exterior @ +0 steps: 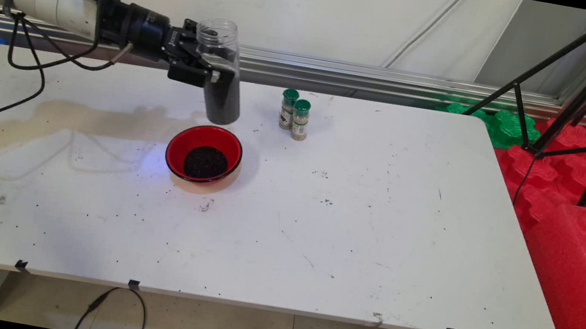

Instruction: Place the picked object on the table

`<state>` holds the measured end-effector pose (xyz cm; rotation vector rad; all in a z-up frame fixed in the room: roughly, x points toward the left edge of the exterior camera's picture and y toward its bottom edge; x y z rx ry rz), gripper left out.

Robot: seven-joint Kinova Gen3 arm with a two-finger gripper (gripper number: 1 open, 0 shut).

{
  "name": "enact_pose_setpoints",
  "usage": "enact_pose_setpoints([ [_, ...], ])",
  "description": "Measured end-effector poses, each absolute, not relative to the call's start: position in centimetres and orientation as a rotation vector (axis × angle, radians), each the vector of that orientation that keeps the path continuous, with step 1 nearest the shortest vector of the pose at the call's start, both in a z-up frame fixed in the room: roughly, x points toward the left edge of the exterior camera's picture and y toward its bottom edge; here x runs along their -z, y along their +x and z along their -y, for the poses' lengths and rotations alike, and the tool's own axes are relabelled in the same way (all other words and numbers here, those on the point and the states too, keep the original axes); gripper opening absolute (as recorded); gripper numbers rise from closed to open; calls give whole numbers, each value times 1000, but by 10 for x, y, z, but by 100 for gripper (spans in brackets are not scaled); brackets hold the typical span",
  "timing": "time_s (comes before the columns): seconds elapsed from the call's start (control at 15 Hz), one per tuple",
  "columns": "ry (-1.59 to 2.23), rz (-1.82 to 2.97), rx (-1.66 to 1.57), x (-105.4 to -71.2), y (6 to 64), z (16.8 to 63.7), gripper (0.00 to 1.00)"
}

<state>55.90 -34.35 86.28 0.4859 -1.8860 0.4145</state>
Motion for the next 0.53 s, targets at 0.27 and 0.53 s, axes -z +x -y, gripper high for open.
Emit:
enact_pose_setpoints([
  [0.27,456,1881,-395,-870,533,345,0],
  [0.53,441,1875,-381,-869,508,351,0],
])
